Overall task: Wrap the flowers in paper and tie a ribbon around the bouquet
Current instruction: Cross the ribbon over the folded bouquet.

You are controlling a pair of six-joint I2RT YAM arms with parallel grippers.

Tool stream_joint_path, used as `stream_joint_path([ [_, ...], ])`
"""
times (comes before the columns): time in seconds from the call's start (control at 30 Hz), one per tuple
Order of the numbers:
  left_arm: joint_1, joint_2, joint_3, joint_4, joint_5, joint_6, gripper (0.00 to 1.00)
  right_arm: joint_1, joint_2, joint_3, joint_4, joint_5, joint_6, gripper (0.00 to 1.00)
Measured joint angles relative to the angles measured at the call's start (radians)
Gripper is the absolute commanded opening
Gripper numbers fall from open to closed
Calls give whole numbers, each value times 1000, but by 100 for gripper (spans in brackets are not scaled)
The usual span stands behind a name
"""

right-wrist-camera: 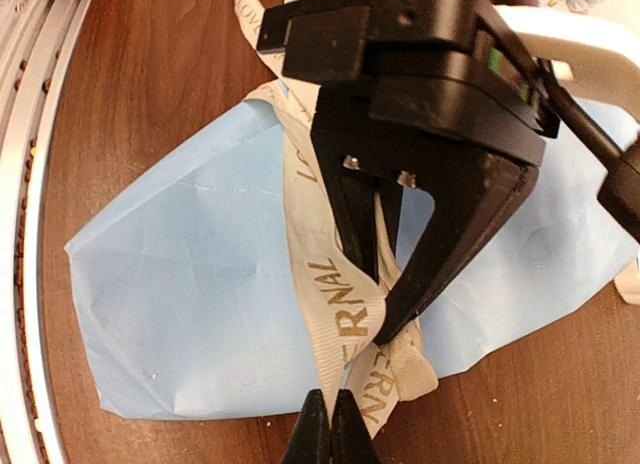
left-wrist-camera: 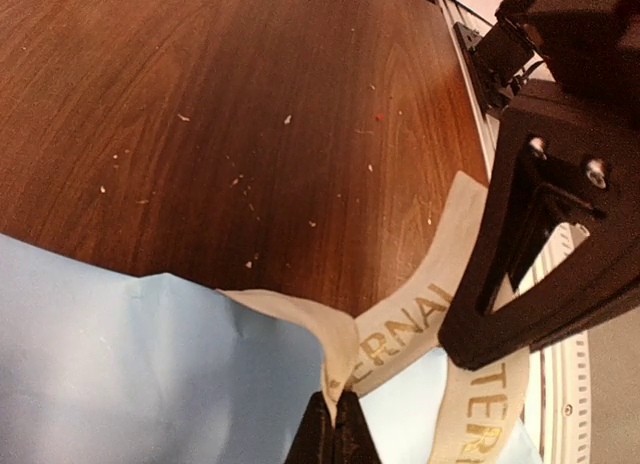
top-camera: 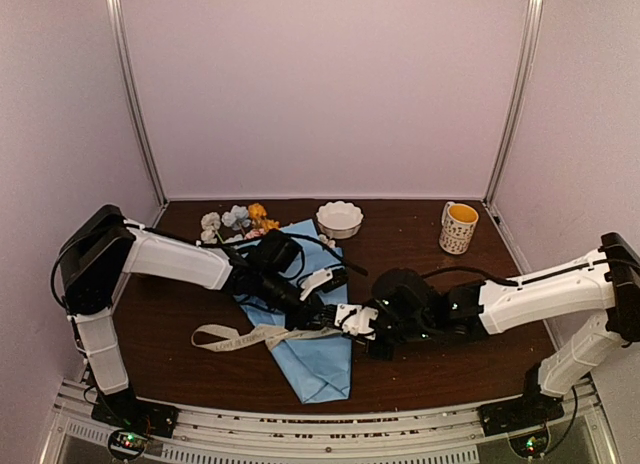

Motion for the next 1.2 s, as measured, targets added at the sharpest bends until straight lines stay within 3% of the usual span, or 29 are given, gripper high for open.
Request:
stream_joint_path([
  [0.5, 0, 0, 13, 24, -74, 11, 0, -217, -103, -225, 277, -243, 335, 0],
  [0.83, 16, 1, 4, -8, -201, 16, 0, -365, -152, -433, 545, -395, 675, 0],
  [1.2, 39, 14, -3, -6, -237, 26, 0, -584, 21, -523, 910, -553, 1099, 6],
])
